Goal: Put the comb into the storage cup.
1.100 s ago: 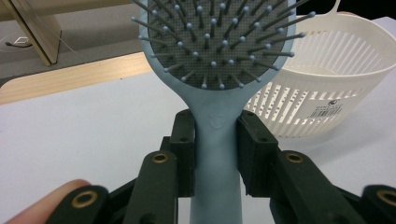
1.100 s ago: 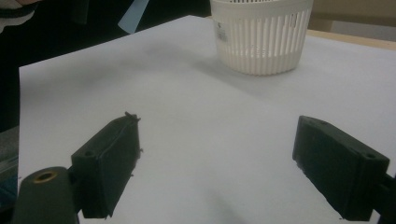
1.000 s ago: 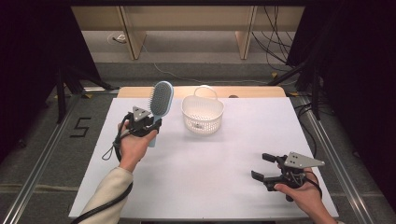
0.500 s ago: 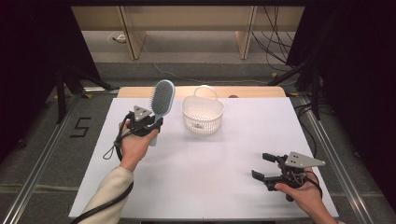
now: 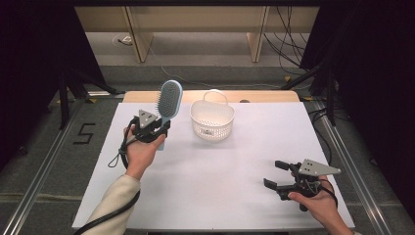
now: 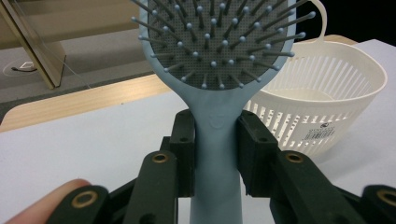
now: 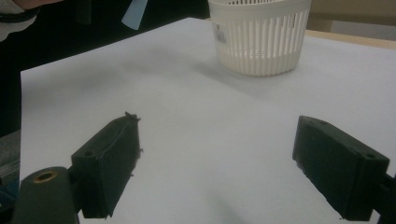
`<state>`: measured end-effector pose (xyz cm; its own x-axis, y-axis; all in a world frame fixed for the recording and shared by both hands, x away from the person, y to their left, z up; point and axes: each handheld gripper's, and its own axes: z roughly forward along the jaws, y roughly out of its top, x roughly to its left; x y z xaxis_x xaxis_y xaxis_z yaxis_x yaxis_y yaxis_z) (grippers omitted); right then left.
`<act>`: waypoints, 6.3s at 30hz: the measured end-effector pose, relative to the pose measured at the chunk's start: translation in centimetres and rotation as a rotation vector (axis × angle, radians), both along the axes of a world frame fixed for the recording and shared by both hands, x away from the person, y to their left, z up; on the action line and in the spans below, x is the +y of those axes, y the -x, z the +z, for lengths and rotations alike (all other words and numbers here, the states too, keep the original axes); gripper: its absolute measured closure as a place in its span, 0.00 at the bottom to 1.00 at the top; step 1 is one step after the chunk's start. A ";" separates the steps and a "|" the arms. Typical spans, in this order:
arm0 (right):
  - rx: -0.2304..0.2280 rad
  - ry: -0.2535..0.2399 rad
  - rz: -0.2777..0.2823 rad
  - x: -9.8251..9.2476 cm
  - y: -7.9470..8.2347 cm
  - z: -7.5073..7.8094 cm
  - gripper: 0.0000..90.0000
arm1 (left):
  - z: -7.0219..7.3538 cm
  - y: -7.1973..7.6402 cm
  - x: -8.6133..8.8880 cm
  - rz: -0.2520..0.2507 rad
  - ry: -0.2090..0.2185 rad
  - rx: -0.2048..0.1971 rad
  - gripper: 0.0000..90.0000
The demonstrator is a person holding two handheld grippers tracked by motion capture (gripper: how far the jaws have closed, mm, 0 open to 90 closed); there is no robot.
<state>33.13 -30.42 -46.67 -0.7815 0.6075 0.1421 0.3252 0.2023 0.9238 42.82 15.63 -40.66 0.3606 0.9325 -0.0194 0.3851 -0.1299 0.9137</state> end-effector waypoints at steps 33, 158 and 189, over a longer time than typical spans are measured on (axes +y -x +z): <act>0.007 -0.004 -0.011 -0.1 -0.2 -0.1 0.18 | 1.1 0.0 -0.3 -0.025 0.023 -0.097 0.77; -0.002 0.001 -0.021 -0.3 -0.1 -0.1 0.18 | 3.3 -3.4 -6.0 -0.094 0.049 -0.154 0.77; -0.002 -0.002 -0.020 -0.3 -0.1 -0.1 0.18 | 3.6 -4.4 -7.2 -0.113 0.055 -0.146 0.77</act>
<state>33.27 -30.68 -46.79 -0.7694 0.6228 0.1415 0.3273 0.1943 0.9247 47.22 8.42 -37.01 0.4652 0.8851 -0.0090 0.2334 -0.1128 0.9658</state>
